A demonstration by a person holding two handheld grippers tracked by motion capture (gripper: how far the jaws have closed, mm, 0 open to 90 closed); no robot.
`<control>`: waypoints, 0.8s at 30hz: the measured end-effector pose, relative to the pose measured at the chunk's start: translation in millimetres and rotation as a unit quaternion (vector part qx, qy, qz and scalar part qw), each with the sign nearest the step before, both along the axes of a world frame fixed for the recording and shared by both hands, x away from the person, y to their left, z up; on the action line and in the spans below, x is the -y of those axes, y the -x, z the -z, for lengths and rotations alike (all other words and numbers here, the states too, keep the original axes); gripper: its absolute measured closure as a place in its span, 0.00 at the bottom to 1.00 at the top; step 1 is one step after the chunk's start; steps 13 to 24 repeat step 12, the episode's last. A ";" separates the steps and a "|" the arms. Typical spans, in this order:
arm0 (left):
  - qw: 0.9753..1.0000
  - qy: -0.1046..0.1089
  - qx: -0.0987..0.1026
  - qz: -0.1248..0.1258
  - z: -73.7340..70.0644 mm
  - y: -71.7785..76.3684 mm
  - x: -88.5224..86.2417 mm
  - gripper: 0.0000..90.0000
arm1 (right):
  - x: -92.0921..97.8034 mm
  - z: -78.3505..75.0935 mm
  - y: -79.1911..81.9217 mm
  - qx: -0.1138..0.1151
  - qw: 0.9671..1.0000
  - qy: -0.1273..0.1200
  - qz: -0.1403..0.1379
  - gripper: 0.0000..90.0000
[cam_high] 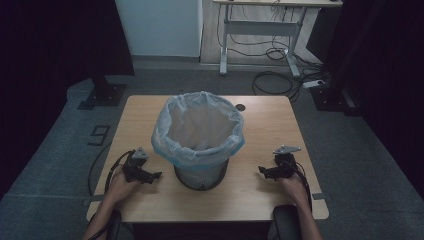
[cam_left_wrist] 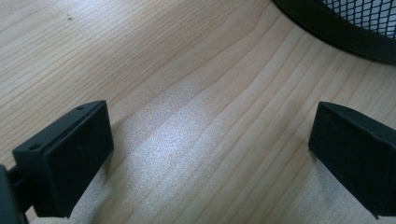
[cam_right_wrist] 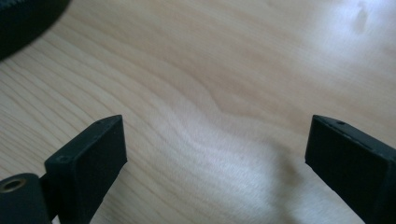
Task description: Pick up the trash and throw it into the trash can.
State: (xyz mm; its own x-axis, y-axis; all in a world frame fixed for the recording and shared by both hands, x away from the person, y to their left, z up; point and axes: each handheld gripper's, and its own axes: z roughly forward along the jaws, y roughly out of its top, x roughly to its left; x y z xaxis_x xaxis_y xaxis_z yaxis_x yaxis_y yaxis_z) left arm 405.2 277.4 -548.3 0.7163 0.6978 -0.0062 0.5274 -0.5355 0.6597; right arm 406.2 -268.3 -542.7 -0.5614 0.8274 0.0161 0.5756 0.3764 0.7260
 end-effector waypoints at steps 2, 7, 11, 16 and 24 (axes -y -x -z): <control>1.000 0.000 0.000 0.000 0.0 0.0 0.0 0.00 | -1.1 5.5 1.0 -0.003 1.000 0.003 0.003 0.05; 1.000 0.000 0.000 0.000 0.0 0.1 0.0 0.00 | -4.2 14.2 3.6 0.001 1.000 0.007 0.001 0.01; 1.000 0.000 0.000 0.000 0.0 0.1 0.1 0.00 | -4.1 14.5 2.9 -0.001 1.000 0.008 0.005 0.00; 1.000 0.000 0.000 0.000 0.0 0.1 0.0 0.00 | -4.1 14.5 2.9 -0.001 1.000 0.008 0.005 0.00; 1.000 0.000 0.000 0.000 0.0 0.1 0.0 0.00 | -4.1 14.5 2.9 -0.001 1.000 0.008 0.005 0.00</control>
